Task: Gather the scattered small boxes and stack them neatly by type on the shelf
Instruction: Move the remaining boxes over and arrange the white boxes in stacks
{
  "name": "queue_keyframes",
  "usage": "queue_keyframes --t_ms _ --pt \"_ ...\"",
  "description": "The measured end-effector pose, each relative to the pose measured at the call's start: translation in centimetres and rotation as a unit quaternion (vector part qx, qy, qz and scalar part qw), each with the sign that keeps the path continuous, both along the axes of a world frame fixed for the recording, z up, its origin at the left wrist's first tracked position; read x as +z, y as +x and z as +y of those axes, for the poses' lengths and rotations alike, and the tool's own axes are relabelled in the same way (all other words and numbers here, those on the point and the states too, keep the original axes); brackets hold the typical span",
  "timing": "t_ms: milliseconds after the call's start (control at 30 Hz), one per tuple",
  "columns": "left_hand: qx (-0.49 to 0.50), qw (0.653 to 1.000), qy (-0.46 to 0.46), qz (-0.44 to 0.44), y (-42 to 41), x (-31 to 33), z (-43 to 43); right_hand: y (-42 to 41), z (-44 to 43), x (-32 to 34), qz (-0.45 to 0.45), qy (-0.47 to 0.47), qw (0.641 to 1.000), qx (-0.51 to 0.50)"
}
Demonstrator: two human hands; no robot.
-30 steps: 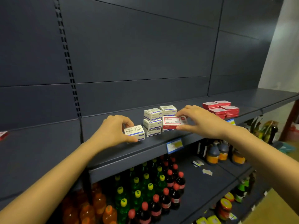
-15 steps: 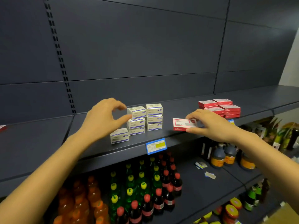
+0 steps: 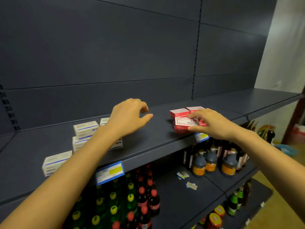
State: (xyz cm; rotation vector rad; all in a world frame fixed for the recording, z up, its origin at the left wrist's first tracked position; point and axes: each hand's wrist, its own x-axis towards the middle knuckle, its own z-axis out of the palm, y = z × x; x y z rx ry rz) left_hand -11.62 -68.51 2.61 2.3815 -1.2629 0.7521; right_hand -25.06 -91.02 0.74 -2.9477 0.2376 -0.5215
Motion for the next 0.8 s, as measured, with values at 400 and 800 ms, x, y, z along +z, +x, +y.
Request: queue_keyframes --t_ms 400,800 --pt "0.056 0.998 0.035 0.025 2.1 -1.3 -7.1 4.4 -6.9 -0.4 -0.030 0.051 0.997 0.050" --pt "0.178 0.984 0.017 0.026 -2.5 -1.3 -6.8 5.8 -6.1 1.4 -0.056 -0.027 0.977 0.205"
